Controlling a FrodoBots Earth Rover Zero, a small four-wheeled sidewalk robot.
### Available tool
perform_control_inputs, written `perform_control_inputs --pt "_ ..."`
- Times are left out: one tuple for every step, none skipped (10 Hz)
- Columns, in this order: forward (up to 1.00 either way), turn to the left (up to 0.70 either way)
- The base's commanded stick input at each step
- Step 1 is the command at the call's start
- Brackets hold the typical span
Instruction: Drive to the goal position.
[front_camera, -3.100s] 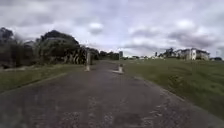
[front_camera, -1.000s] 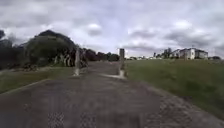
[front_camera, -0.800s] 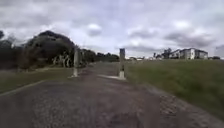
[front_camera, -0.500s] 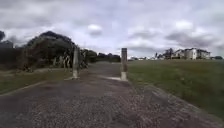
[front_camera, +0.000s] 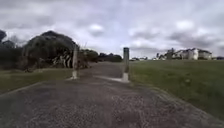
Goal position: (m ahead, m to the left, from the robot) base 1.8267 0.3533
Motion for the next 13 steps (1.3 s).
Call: perform_control_inputs --pt "0.7 0.1" --pt "0.7 0.02" --pt "0.7 0.23" --pt "0.7 0.35" --pt "0.7 0.35" --pt "0.7 0.35" --pt "0.7 0.35" --pt "0.7 0.29" --pt "0.7 0.21" --pt "0.7 0.13" --pt "0.7 0.05" --pt "0.7 0.0" --pt "0.7 0.0"
